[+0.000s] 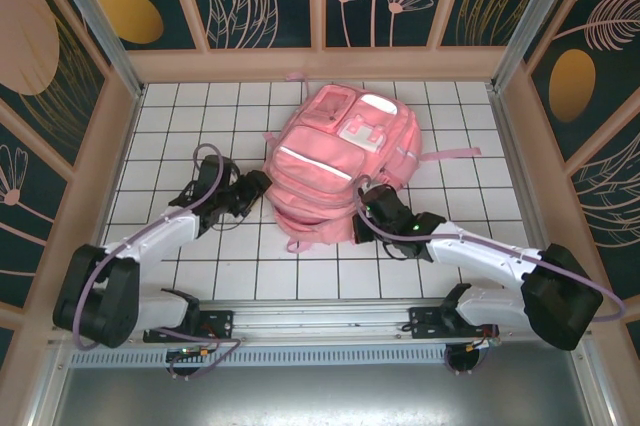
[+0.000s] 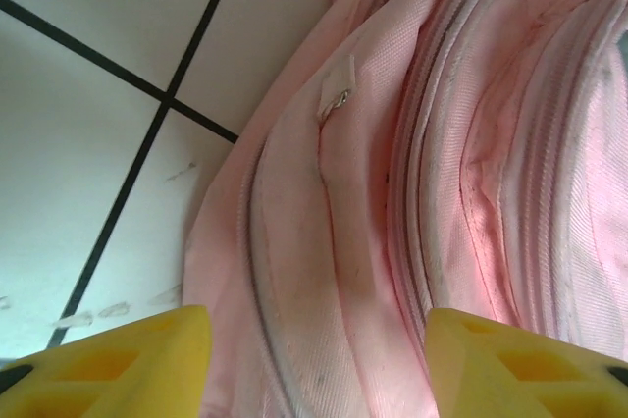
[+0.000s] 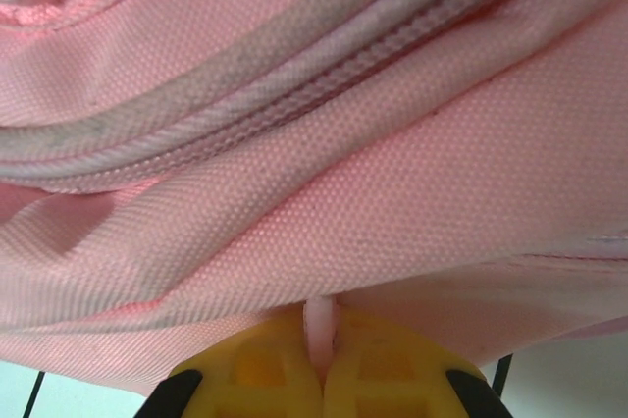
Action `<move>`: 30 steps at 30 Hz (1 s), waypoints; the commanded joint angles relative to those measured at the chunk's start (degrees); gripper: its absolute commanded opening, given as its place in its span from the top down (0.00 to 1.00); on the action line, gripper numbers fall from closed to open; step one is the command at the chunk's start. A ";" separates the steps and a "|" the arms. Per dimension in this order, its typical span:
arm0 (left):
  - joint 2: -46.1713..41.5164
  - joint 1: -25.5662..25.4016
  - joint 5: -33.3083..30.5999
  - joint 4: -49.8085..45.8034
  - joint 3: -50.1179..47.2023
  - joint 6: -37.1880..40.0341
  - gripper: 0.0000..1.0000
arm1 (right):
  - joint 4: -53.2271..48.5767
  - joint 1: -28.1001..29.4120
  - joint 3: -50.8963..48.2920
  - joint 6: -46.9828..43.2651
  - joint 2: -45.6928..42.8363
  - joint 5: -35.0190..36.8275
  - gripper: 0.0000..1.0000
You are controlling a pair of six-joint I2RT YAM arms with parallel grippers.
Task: Pack books, pencil case, and school supplies into a backpack
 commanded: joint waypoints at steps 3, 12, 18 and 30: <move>3.34 -0.50 1.94 11.09 -0.66 -1.86 0.45 | 4.30 0.41 -1.34 -1.55 -0.83 -4.37 1.00; 5.35 -0.65 2.22 17.15 -2.19 -7.59 1.00 | 4.94 2.02 -1.44 -2.54 -1.01 -5.39 1.00; 1.66 -1.05 -1.91 16.27 -4.57 -13.98 1.00 | 7.51 7.21 -1.05 -3.14 -0.79 -6.87 1.00; -2.44 -2.60 -5.80 13.69 -5.01 -18.29 1.00 | 11.63 13.56 3.62 -2.39 6.02 -9.37 1.00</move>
